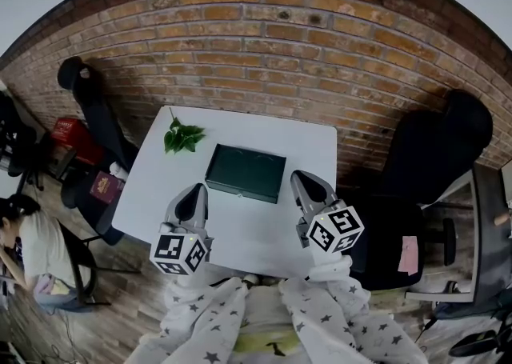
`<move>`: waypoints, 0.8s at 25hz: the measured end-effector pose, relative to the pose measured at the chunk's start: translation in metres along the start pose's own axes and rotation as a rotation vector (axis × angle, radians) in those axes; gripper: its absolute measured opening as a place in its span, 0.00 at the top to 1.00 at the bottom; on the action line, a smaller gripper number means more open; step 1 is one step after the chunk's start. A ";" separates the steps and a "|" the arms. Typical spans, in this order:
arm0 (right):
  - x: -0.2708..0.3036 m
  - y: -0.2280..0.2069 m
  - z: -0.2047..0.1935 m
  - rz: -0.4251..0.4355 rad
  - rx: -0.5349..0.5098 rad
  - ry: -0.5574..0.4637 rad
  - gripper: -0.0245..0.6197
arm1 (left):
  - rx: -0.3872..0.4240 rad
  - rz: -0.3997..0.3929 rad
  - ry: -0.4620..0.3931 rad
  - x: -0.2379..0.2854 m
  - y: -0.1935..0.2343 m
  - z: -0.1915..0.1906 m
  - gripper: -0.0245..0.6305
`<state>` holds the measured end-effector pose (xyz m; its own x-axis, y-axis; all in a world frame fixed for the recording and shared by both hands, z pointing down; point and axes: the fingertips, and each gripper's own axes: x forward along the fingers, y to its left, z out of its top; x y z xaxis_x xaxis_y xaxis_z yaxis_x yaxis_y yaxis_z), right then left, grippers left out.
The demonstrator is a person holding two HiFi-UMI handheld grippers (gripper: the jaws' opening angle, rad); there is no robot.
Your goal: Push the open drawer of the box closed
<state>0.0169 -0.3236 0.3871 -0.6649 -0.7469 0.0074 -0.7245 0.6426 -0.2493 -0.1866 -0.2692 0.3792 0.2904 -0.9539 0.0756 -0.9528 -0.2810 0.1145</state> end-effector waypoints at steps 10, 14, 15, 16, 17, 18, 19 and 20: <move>-0.006 -0.010 0.009 -0.012 -0.014 -0.035 0.95 | 0.007 0.031 -0.008 -0.004 0.006 0.002 0.96; -0.006 -0.012 0.012 -0.015 -0.022 -0.040 0.95 | 0.013 0.030 0.004 -0.002 0.004 0.000 0.96; -0.006 -0.012 0.012 -0.015 -0.023 -0.039 0.95 | 0.014 0.030 0.008 -0.001 0.004 -0.001 0.96; -0.006 -0.012 0.012 -0.015 -0.024 -0.040 0.95 | 0.014 0.031 0.010 -0.001 0.005 -0.002 0.96; -0.006 -0.012 0.012 -0.015 -0.025 -0.040 0.95 | 0.014 0.032 0.012 0.000 0.005 -0.002 0.96; -0.005 -0.012 0.012 -0.016 -0.026 -0.041 0.95 | 0.014 0.033 0.013 0.000 0.006 -0.003 0.96; -0.005 -0.012 0.012 -0.017 -0.027 -0.041 0.95 | 0.014 0.034 0.014 0.001 0.006 -0.003 0.96; -0.005 -0.013 0.011 -0.018 -0.028 -0.042 0.95 | 0.014 0.035 0.015 0.001 0.007 -0.003 0.96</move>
<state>0.0317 -0.3300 0.3792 -0.6442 -0.7643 -0.0292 -0.7413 0.6332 -0.2227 -0.1922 -0.2717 0.3834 0.2578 -0.9616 0.0943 -0.9636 -0.2488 0.0973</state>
